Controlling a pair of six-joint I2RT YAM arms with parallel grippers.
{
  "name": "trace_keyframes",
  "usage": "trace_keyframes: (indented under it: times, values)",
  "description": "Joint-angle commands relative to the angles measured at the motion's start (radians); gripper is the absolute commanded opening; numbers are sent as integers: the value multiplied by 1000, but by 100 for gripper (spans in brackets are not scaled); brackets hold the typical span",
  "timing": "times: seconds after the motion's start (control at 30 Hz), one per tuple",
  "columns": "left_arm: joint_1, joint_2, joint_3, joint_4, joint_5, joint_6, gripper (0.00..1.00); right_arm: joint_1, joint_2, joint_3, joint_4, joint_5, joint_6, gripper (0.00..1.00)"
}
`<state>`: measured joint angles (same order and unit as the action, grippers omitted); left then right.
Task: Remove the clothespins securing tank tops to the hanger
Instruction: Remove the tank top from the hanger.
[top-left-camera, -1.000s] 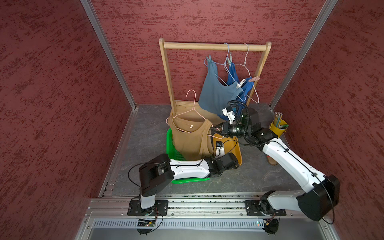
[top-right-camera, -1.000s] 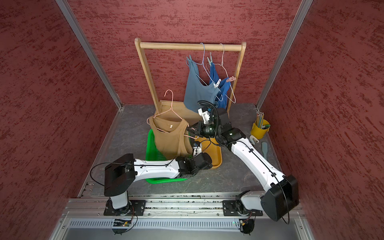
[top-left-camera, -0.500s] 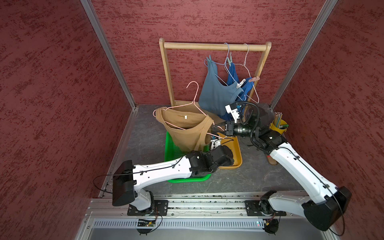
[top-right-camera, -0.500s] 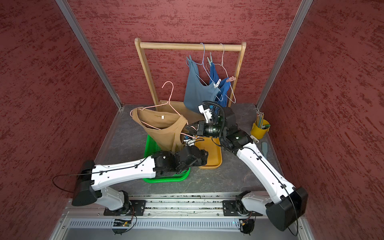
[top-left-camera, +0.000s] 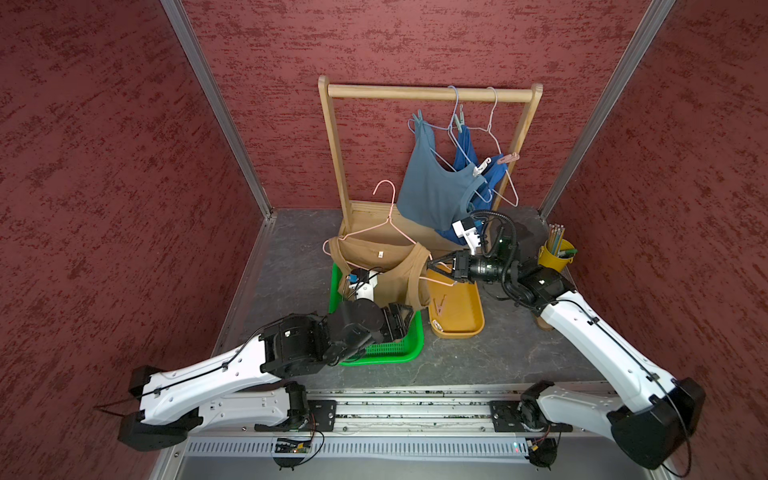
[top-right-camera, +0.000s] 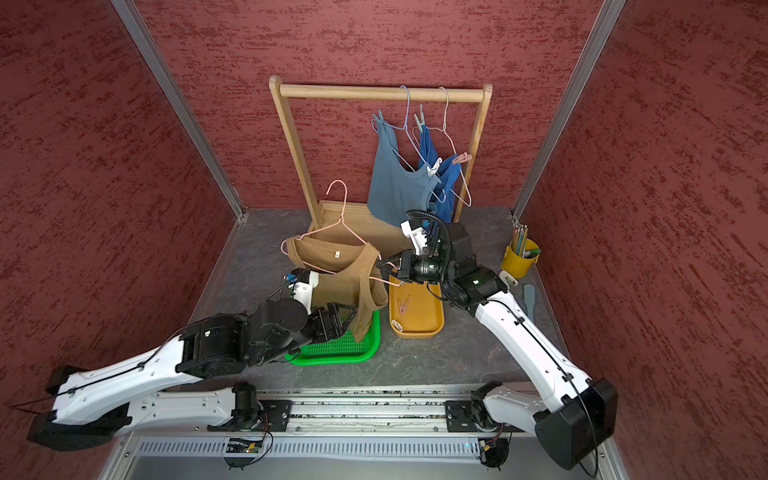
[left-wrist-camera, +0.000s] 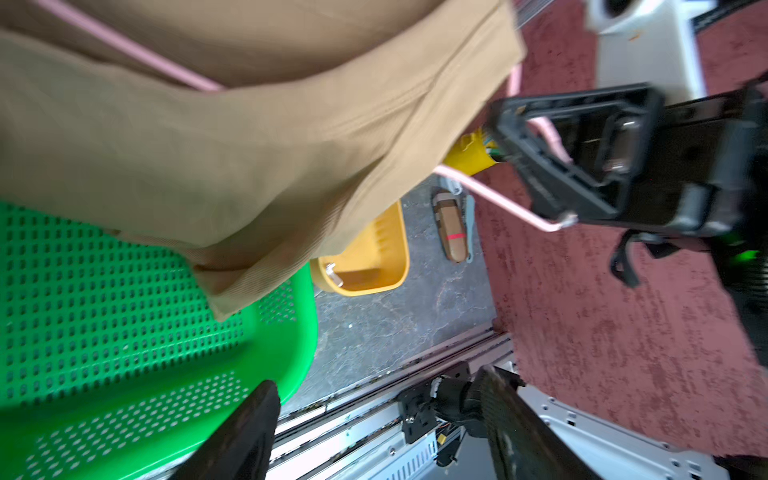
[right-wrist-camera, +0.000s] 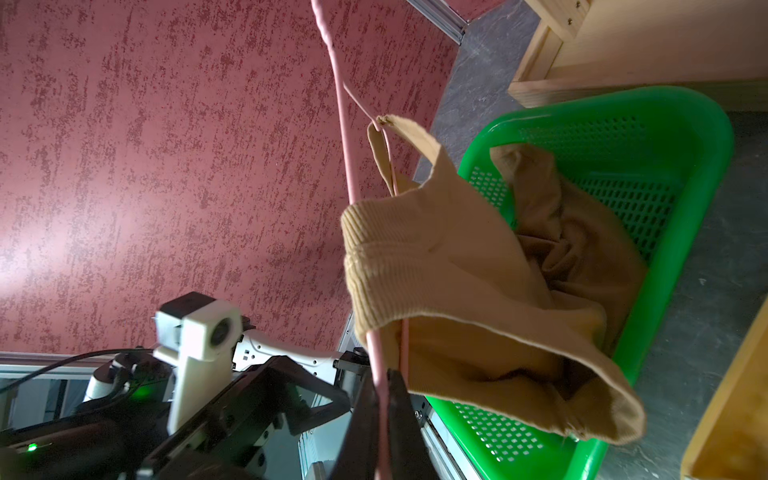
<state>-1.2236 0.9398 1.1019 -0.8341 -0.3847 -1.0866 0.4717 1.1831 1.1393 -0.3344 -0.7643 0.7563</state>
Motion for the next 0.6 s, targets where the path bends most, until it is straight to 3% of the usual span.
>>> trace_keyframes:
  times: [0.0,0.17,0.23,0.33,0.4,0.57]
  values:
    - [99,-75,-1,-141,-39,-59,78,-3,-35,13,25,-14,-4,0]
    - [456,-125,56,-276,-5,65,75,-2,-61,0,-36,-36,-27,0]
    - [653,-133,44,-216,132,154,75,-2,-75,-13,-48,-47,-26,0]
    - [869,-97,23,-119,345,225,76,-2,-93,-28,-57,-54,-22,0]
    - [926,-50,26,-61,426,259,78,-1,-102,-34,-60,-55,-19,0]
    - [932,109,86,46,528,337,78,2,-110,-42,-57,-60,-11,0]
